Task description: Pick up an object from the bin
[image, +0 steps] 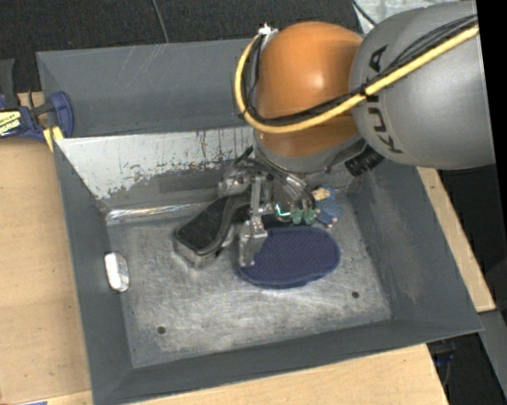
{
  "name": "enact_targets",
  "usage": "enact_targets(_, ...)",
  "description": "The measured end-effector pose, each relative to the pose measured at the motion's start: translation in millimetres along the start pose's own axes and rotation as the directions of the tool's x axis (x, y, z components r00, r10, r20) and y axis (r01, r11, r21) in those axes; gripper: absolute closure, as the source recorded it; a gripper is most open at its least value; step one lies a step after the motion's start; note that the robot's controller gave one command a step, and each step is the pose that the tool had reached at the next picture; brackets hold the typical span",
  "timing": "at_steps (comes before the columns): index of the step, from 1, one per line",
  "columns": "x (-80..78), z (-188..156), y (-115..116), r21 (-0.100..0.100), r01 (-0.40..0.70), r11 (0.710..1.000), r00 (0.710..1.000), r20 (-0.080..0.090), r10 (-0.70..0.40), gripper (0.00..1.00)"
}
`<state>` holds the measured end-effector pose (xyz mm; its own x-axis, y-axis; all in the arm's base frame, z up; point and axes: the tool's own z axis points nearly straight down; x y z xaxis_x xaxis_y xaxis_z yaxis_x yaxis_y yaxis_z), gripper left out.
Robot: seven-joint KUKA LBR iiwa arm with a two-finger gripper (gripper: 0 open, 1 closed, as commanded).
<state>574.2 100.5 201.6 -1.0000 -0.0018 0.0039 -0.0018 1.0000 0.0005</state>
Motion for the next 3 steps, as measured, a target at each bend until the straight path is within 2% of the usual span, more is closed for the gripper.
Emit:
enact_targets(1,-12.1,90.8,11.8,-0.003,-0.051,0.999,0.999,0.016,0.051,0.0)
enact_targets(2,-27.9,121.6,21.8,-0.016,-0.358,0.934,0.934,0.013,0.358,0.0)
enact_targets(3,-31.0,120.0,16.0,-0.012,-0.362,0.932,0.932,0.025,0.362,1.0)
